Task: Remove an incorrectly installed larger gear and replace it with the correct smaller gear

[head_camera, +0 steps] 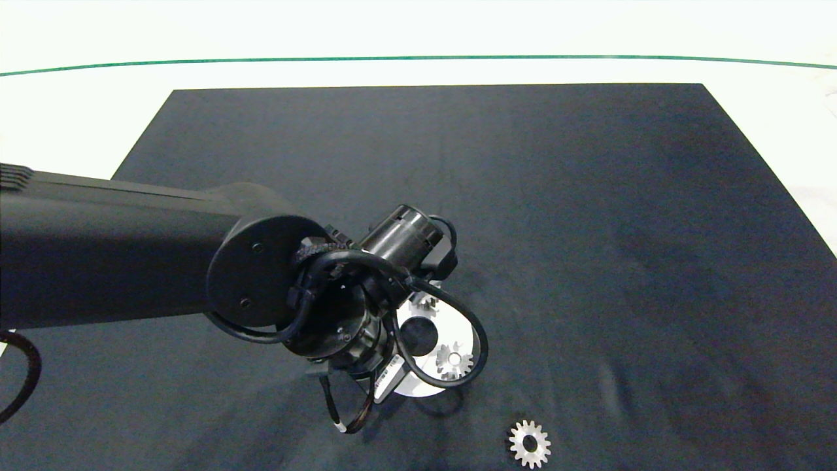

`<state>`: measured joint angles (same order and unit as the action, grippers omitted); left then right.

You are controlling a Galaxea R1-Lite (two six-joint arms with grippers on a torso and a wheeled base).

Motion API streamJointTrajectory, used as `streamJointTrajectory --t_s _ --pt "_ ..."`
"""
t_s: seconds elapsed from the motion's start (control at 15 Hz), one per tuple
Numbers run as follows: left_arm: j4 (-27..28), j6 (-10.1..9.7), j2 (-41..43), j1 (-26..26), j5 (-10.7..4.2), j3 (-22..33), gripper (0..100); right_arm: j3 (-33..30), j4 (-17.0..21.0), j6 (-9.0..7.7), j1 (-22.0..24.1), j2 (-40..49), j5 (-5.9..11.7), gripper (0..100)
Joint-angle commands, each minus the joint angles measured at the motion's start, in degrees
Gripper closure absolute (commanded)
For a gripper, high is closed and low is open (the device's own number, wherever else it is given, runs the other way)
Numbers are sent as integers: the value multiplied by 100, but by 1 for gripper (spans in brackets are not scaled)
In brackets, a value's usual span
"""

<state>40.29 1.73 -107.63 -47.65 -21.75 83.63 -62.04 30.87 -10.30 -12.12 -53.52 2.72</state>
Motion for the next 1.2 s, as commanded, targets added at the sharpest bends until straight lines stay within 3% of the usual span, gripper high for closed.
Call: streamJointTrajectory --t_s 0.07,0.73,1.2 --pt "-39 -6 58 -16 -14 -127 79 -1 16 -7 -1 -10 1 0" --pt "-258 -6 339 10 13 -286 100 8 16 -7 -1 -10 1 0" --pt "-258 -15 392 2 13 -312 100 8 16 -7 -1 -18 1 0"
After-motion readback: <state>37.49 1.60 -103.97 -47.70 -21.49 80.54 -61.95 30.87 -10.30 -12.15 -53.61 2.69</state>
